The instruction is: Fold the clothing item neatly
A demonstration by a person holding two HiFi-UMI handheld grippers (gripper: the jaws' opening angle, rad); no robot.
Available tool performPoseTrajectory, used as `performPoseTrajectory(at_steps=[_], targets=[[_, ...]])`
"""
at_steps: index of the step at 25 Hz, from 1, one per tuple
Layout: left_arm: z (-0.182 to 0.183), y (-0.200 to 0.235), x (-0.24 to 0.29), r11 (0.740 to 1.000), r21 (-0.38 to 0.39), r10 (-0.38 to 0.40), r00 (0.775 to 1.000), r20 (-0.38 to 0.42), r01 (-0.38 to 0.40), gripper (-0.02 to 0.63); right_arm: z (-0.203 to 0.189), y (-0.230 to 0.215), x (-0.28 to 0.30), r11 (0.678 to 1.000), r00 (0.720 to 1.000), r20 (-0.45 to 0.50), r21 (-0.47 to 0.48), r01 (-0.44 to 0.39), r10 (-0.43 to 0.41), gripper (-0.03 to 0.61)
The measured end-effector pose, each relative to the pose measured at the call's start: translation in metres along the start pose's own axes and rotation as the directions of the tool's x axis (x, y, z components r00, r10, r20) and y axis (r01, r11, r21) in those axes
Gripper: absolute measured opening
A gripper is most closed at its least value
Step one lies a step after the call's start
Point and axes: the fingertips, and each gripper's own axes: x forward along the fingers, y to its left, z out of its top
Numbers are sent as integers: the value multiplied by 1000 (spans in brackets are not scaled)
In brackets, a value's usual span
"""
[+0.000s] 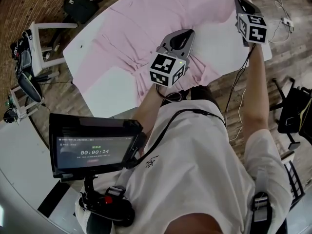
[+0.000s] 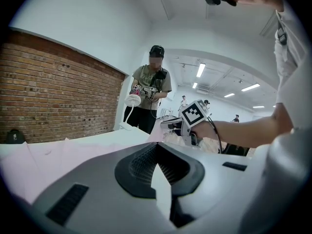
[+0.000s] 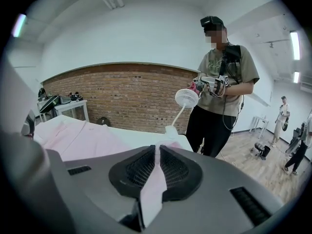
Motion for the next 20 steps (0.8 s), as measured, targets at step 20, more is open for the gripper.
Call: performPoseTrajectory(at_steps=[20], targets=[[8,29,-58,999,-27,40,998,49,-39,3,50,76,-2,995,998,39,-84,-50,54,38]])
